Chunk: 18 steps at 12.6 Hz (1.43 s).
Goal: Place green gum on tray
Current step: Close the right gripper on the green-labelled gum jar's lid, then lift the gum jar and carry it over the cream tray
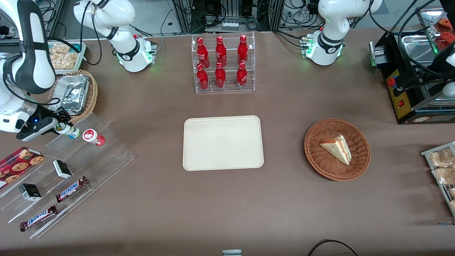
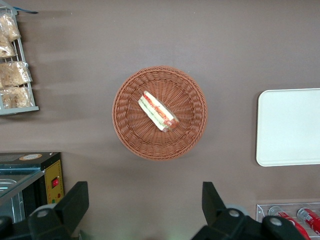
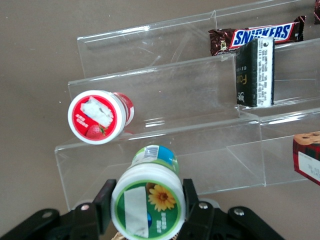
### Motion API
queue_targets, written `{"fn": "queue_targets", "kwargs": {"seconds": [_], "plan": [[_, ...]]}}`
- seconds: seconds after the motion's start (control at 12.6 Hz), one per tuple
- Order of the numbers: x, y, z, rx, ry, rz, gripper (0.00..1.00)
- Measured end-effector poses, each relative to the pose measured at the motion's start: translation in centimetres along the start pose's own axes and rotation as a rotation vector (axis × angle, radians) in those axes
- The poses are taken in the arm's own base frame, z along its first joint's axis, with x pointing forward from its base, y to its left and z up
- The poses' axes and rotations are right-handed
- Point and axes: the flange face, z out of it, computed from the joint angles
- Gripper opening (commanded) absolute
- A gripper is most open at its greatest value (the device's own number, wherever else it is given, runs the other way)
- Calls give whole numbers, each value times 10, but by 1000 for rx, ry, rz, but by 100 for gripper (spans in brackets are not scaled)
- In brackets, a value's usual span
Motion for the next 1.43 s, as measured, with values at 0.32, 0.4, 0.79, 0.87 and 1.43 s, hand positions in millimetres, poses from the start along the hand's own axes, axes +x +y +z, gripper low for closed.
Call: {"fn": "queue_targets", "kwargs": {"seconds": [0.32,0.4,0.79,0.87,1.43], "plan": [[36,-9,-56,39,-32,-34,0],[50,-17,-76,48,-41,-33,0],[143,-126,-125,76,-88,54,0],[160,-155,-126,86,-83,83,0],[267,-335,-89,98,-99,313,0]]}}
